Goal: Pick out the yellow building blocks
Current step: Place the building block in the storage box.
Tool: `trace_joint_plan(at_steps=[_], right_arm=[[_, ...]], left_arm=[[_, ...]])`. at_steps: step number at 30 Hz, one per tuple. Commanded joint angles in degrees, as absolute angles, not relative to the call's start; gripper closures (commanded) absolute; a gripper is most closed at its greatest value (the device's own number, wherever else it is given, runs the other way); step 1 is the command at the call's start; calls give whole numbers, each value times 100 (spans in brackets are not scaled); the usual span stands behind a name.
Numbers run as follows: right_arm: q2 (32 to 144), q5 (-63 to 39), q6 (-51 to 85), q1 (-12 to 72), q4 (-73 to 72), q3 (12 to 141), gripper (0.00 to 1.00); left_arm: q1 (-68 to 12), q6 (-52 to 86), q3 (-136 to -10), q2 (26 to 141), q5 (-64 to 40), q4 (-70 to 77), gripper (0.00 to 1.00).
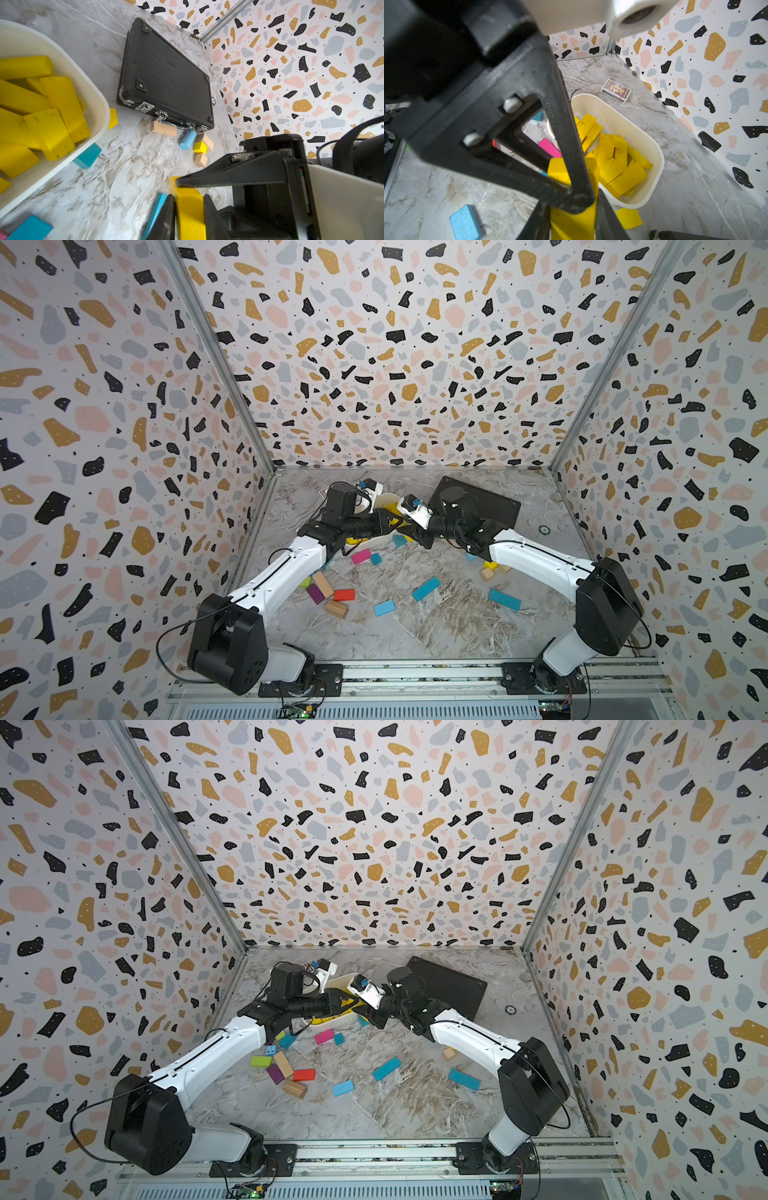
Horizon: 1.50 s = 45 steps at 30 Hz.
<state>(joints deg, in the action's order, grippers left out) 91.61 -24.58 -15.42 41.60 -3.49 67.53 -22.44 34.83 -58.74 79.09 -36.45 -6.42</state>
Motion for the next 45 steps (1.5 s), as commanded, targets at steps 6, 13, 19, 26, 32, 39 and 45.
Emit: trace_joint_plan(at_steps=[6, 13, 19, 26, 32, 39, 45], right_arm=[[8938, -1867, -1513, 4254, -615, 6703, 52], [8090, -1179, -1382, 4245, -941, 5804, 33], [7494, -256, -584, 4245, -1050, 4893, 36], [7063, 778, -53, 4245, -884, 4306, 39], [6861, 869, 0, 4245, -691, 4133, 39], [6889, 923, -55, 4245, -675, 4093, 39], [7384, 384, -1066, 4197, -457, 4490, 40]], left_arm=[[-2294, 3343, -5997, 7859, -3284, -703, 100], [-2094, 3410, -6327, 7927, -1160, -2049, 100], [-1476, 3956, -6584, 8485, -1172, -1828, 100], [-1323, 4541, -7165, 9635, -1701, -1563, 100], [-1324, 4501, -7541, 10318, -1741, -1860, 100], [-1324, 4369, -7541, 10464, -1451, -2103, 62], [-1327, 4181, -7535, 10034, -918, -2253, 48]])
